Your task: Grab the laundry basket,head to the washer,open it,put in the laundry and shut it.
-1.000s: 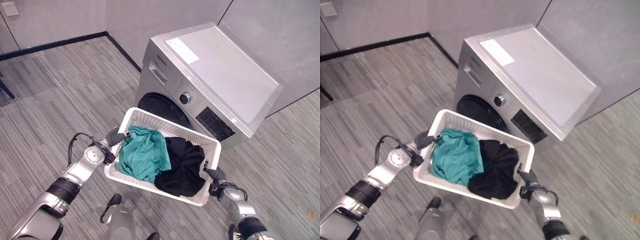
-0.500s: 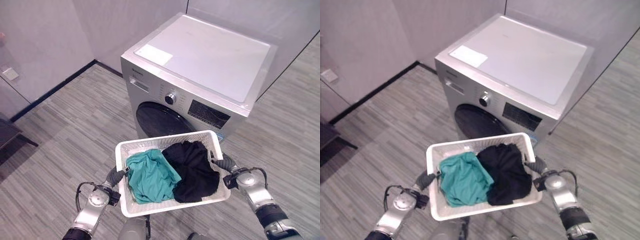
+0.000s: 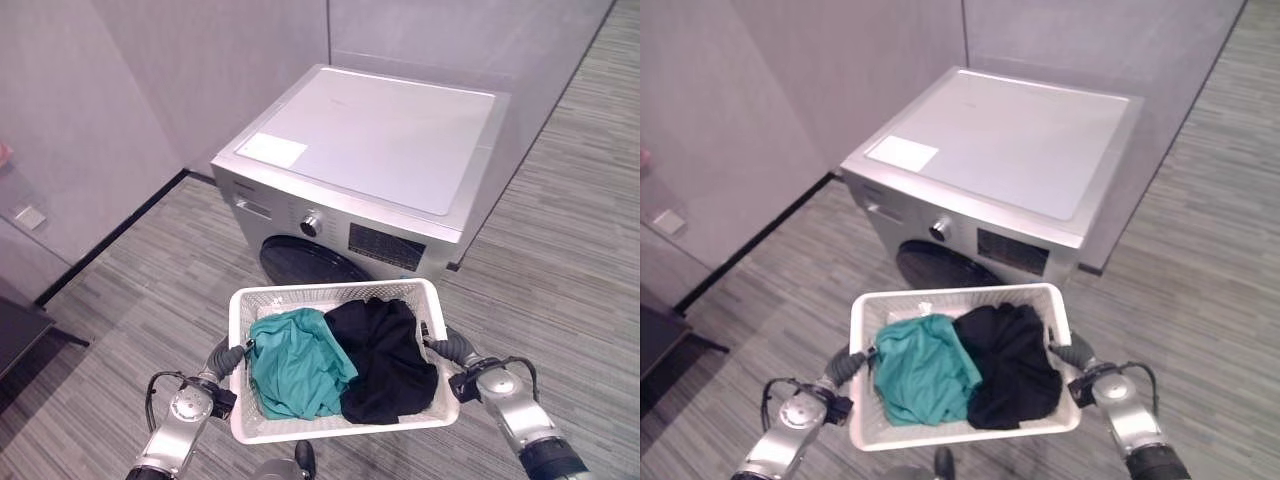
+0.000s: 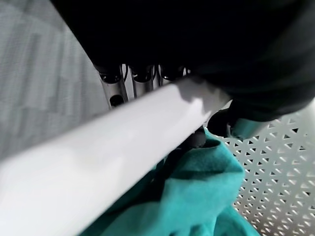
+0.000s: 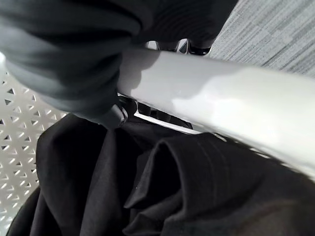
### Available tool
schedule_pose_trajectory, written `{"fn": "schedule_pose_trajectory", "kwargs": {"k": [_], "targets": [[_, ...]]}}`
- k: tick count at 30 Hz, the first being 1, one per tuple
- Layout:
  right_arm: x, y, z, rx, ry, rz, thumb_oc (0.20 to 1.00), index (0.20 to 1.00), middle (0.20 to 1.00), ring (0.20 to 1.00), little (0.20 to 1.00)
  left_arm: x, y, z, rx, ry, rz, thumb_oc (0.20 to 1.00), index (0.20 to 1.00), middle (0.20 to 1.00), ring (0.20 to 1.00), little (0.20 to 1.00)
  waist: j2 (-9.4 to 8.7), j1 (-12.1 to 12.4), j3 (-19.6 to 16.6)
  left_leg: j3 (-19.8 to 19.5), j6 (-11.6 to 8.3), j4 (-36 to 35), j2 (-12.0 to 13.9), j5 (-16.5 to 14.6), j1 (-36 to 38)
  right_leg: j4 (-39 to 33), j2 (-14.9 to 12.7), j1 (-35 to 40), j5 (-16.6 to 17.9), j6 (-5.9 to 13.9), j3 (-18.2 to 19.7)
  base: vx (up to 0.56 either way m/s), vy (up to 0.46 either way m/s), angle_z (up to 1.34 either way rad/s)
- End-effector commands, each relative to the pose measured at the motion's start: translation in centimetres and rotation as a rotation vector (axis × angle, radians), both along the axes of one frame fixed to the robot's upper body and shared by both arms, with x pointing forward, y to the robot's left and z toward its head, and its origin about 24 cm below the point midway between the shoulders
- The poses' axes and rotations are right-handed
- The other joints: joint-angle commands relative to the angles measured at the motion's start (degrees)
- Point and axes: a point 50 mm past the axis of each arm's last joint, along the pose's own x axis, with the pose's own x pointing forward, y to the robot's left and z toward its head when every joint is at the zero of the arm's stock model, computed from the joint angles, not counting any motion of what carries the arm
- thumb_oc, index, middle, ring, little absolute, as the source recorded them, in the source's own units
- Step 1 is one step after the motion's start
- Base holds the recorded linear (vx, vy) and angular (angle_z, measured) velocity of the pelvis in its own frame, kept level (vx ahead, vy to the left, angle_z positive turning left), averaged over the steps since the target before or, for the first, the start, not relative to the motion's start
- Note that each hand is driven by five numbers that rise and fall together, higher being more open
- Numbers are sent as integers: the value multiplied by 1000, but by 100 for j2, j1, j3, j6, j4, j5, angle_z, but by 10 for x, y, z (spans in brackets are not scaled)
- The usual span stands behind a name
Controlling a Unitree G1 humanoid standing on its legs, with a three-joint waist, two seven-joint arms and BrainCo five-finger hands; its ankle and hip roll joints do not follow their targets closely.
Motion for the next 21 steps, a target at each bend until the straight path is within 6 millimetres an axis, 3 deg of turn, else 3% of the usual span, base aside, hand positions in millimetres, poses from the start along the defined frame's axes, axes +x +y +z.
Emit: {"fn": "schedule_pose_trajectory", "kwargs": {"k": [1, 3, 4, 7, 8, 9, 10, 11, 12, 13, 14, 15, 17, 19, 20, 21], "targets": [[2, -50, 32, -93, -94, -72, 200, 200, 200, 200, 200, 23, 78, 61, 159, -251, 225, 200, 200, 200, 200, 200, -196, 100, -404, -11, -264, 138, 523, -382, 213, 480, -732, -901, 400, 10, 357, 4, 210, 3], [-9, -56, 24, -95, -70, -125, 200, 200, 200, 200, 200, 31, 72, 70, 155, -292, 198, 200, 200, 200, 200, 200, -180, -22, -444, -184, -16, 263, 40, -697, 195, 561, -1099, -964, 618, 185, 467, -30, 286, 3], [-9, -56, 24, -94, -70, -126, 200, 200, 200, 200, 200, 32, 72, 70, 155, -293, 197, 200, 200, 200, 200, 200, -193, -19, -448, -186, 1, 271, 18, -705, 186, 563, -1122, -970, 628, 201, 468, -45, 324, 8], [-19, -53, 11, -60, -36, -160, 200, 200, 200, 200, 200, 39, 69, 75, 165, -301, 176, 200, 200, 200, 200, 200, -158, -82, -569, -87, 227, 233, -419, -748, 192, 630, -1566, -1171, 984, 366, 499, -86, 287, 1], [-19, -45, 4, -29, -20, -150, 200, 200, 200, 200, 200, 42, 70, 77, 161, -302, 186, 200, 200, 200, 200, 200, -135, -45, -547, -10, 324, 212, -447, -695, 151, 1212, -1494, -1215, 891, 255, 327, -139, 194, -8], [-19, -44, 4, -28, -21, -150, 200, 200, 200, 200, 200, 42, 70, 77, 162, -302, 187, 200, 200, 200, 200, 200, -148, -52, -539, -17, 318, 212, -449, -702, 155, 1281, -1513, -1239, 845, 254, 338, -155, 98, -10], [-18, -39, 2, -14, -18, -141, 200, 200, 200, 200, 200, 44, 70, 81, 164, -315, 185, 200, 200, 200, 200, 200, -154, -74, -502, 4, 348, 204, -438, -653, 133, 1578, -1353, -1229, 763, 224, 334, -132, 0, -12], [-13, -32, 2, 2, -23, -124, 200, 200, 200, 200, 200, 46, 71, 86, 158, -337, 195, 200, 200, 200, 200, 200, -173, -98, -429, 36, 362, 208, -433, -549, 81, 1823, -1002, -1241, 647, 202, 345, -231, 1, -5], [-8, -27, 3, 13, -33, -107, 200, 200, 200, 200, 200, 47, 72, 88, 144, -350, 208, 200, 200, 200, 200, 200, -208, -92, -385, 99, 379, 199, -430, -436, 17, 1901, -574, -1218, 411, 197, 306, -333, -97, 0], [0, -15, 3, 33, -38, -69, 200, 200, 200, 200, 200, 44, 78, 90, 112, -363, 241, 200, 200, 200, 200, 200, -300, 11, -335, 339, 318, 187, -365, -247, -131, 1732, 177, -1077, -47, 160, 217, -250, -112, -22], [1, -14, 3, 35, -39, -66, 200, 200, 200, 200, 200, 43, 79, 91, 112, -364, 245, 200, 200, 200, 200, 200, -307, 31, -333, 376, 292, 190, -336, -248, -126, 1695, 216, -1075, -52, 132, 248, -247, -164, -90], [7, -7, 4, 53, -51, -47, 200, 200, 200, 200, 200, 39, 85, 91, 95, -367, 273, 200, 200, 200, 200, 200, -370, 146, -352, 567, 243, 178, -266, -148, -259, 1496, 569, -950, -349, 8, 214, -193, -139, -156], [16, 2, 11, 51, -75, -2, 200, 200, 200, 200, 200, 31, 93, 92, 83, -376, 303, 200, 200, 200, 200, 200, -383, 382, -330, 1006, 109, 261, -3, 16, -472, 1128, 866, -813, -694, -474, 192, -295, -200, -150], [25, 6, 21, 31, -111, 37, 200, 200, 200, 200, 200, 26, 100, 95, 88, -390, 331, 200, 200, 200, 200, 200, -335, 555, -331, 1250, -14, 431, 265, 237, -837, 313, 1211, -625, -842, -749, 590, -329, -310, -107], [30, 9, 30, 34, -153, 52, 200, 200, 200, 200, 200, 27, 102, 97, 82, -410, 355, 200, 200, 200, 200, 200, -280, 629, -207, 1365, -224, 701, 632, 414, -1152, 18, 1494, -660, -787, -978, 844, -262, -293, -105], [31, 9, 31, 33, -156, 52, 200, 200, 200, 200, 200, 27, 102, 97, 80, -411, 356, 200, 200, 200, 200, 200, -265, 641, -198, 1368, -246, 737, 668, 417, -1173, -1, 1522, -662, -772, -1001, 857, -274, -241, -139]]}}
